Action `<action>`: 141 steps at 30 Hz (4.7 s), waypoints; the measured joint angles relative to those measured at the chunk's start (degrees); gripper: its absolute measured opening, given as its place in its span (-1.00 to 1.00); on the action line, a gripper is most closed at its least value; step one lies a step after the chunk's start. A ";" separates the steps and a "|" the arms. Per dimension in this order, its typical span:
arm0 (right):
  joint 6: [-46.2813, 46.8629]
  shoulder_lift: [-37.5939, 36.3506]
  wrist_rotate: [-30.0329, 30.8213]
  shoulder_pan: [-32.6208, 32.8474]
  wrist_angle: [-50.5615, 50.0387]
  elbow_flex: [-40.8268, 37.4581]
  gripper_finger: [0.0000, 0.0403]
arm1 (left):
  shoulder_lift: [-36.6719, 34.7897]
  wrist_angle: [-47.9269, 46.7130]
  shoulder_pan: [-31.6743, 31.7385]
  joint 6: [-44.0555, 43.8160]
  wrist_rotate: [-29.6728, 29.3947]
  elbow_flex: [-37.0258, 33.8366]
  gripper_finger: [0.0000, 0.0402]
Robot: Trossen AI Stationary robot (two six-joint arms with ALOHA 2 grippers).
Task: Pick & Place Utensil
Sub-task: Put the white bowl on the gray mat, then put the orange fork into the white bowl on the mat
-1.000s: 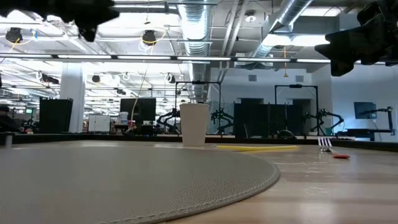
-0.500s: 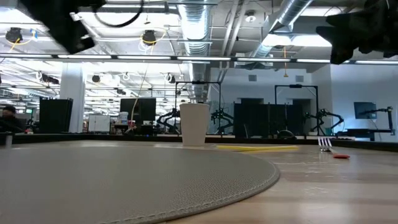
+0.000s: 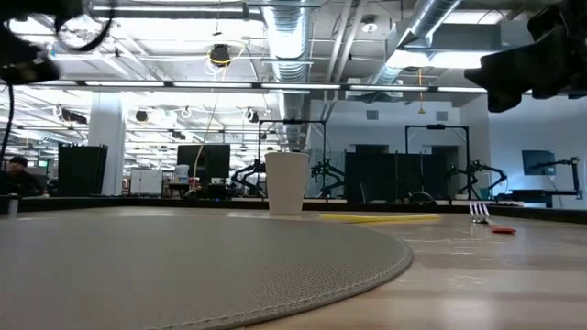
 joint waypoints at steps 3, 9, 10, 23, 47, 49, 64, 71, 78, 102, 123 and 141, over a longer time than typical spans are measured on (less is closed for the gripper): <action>0.00 0.00 0.00 0.00 0.50 0.00 -0.27 | 0.00 0.03 -2.84 -5.54 -0.84 -2.78 -0.35; -0.39 -0.02 0.04 0.00 4.52 0.00 -0.27 | 0.00 0.55 -6.28 -12.67 -0.54 -4.74 -0.35; -0.83 -0.02 0.17 -0.01 5.49 0.00 -0.27 | 0.00 0.85 -6.78 -13.33 -0.22 -4.74 -0.35; -7.51 -0.02 0.39 -0.02 9.49 0.00 -0.30 | 0.00 3.77 -12.94 -16.59 -4.93 -4.74 -0.35; -10.55 -0.02 0.21 -0.02 10.22 0.00 -0.32 | 9.87 7.63 -16.04 -18.14 -6.99 -4.66 -0.93; -10.57 -0.02 0.18 -0.02 10.56 0.00 -0.32 | 8.06 7.63 -14.79 -17.91 -6.76 -3.54 -0.94; -12.61 -0.02 0.20 -0.04 16.71 0.00 -0.33 | 6.32 17.70 21.36 13.81 -6.27 0.57 -0.95; -12.61 -0.02 0.38 -0.04 16.68 0.00 -0.32 | 17.35 25.57 29.73 19.54 6.65 0.57 -0.94; -14.69 -0.02 0.39 -0.04 16.52 0.00 -0.31 | 24.55 30.79 27.24 19.52 8.46 0.53 -0.94; -1.00 0.05 0.39 0.02 21.86 -0.02 -0.34 | 24.65 36.73 17.95 18.08 2.83 0.55 -0.89; 2.19 3.09 4.74 0.00 27.77 0.18 -0.35 | 24.64 41.85 19.39 18.18 4.00 -2.86 -0.47; 13.64 38.47 7.69 0.00 7.82 25.95 -0.35 | 4.63 42.64 19.70 36.22 -17.54 1.21 -0.20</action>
